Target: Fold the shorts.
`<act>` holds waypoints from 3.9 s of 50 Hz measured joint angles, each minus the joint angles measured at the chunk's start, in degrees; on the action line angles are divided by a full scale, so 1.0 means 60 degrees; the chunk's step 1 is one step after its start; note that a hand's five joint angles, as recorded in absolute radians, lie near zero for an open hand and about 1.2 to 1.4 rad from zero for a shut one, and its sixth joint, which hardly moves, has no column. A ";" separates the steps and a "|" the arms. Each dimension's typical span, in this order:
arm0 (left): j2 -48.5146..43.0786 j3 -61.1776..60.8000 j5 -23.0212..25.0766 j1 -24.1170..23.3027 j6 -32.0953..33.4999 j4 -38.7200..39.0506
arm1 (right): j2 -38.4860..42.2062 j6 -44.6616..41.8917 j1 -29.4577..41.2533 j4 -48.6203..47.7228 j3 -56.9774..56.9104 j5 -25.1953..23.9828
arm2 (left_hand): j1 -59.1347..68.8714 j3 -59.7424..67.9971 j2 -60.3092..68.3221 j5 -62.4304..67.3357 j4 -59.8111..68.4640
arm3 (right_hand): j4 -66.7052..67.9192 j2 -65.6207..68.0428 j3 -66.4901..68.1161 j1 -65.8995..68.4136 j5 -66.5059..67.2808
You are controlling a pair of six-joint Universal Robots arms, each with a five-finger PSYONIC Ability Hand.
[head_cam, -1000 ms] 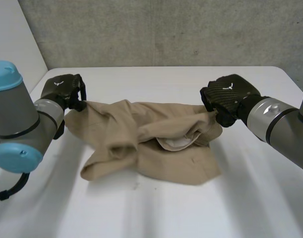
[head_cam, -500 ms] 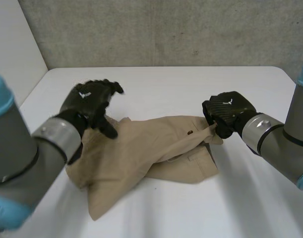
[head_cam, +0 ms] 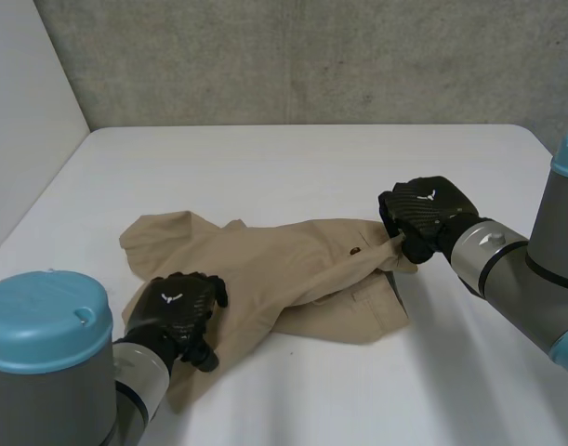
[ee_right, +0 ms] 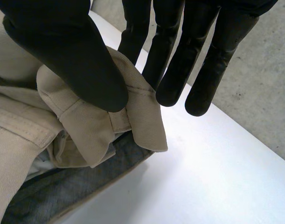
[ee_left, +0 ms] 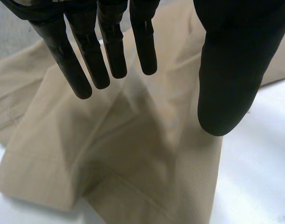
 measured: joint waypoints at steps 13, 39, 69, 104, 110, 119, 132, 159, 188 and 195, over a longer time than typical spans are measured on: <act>-0.1051 0.0080 -0.0018 -0.0029 -0.0263 0.0037 | -0.0025 0.0228 0.0036 -0.0281 0.0013 0.0400 | 0.0800 0.0851 0.0785 0.0746 0.0777 | 0.0000 0.0000 0.0000 0.0001 0.0000; 0.2953 0.3621 -0.0310 0.0411 0.2214 -0.1827 | -0.2360 -0.0314 -0.0004 0.0724 -0.1482 0.0328 | 0.5737 0.6234 0.6298 0.5889 0.6267 | 0.0050 0.0074 0.0001 0.0001 0.0000; -0.0252 0.8440 0.0694 0.1432 0.2511 -0.3256 | 0.0004 -0.1185 0.0090 0.2603 -0.4769 0.0193 | 0.5737 0.6300 0.6330 0.5888 0.6274 | 0.0052 0.0086 0.0002 0.0000 0.0195; -0.4602 1.0601 0.1102 0.1772 0.3345 -0.0143 | 0.2192 -0.1657 -0.0171 -0.1594 -0.3946 0.1009 | -0.3361 -0.2971 -0.3158 -0.2996 -0.3152 | -0.9075 -0.9114 -0.9227 -0.7253 -0.8583; -0.1913 0.6311 0.1143 0.1256 0.2607 -0.0332 | 0.0921 -0.1713 -0.1020 -0.0154 -0.1774 -0.0693 | -0.3236 -0.2945 -0.3013 -0.2941 -0.3095 | -0.9070 -0.9109 -0.9217 -0.7249 -0.8580; -0.0248 0.2460 0.1156 0.0448 0.1694 -0.0340 | 0.0770 -0.2016 -0.2415 0.0637 -0.0163 -0.2551 | 0.1068 0.0978 0.0977 0.0913 0.0957 | -0.4426 -0.4276 -0.4334 -0.3244 -0.4269; -0.0611 0.0919 0.1169 -0.0178 0.1075 -0.0392 | 0.1875 -0.3389 -0.3043 0.0419 0.0073 -0.3526 | 0.1127 0.1155 0.1130 0.1067 0.1139 | -0.3571 -0.3495 -0.3500 -0.2573 -0.3427; -0.3454 0.3816 0.0851 0.0856 0.1173 -0.0406 | 0.3735 -0.3640 -0.2928 -0.0347 -0.1594 -0.3555 | -0.0975 -0.0859 -0.1033 -0.1228 -0.1178 | -0.5322 -0.5154 -0.5251 -0.3816 -0.4756; -0.5046 0.6411 0.0905 0.1011 0.1551 -0.0862 | 0.3606 -0.2024 -0.2221 -0.0484 -0.2273 -0.2950 | 0.5911 0.5850 0.5885 0.5717 0.5854 | 0.0003 0.0018 0.0004 0.0098 0.0188; -0.4566 0.6259 0.0991 0.1178 0.1727 -0.1628 | 0.2507 -0.1855 -0.2131 0.0862 -0.2034 -0.2505 | 0.5911 0.6248 0.6288 0.5849 0.6236 | 0.0003 0.0018 0.0004 0.0098 0.0188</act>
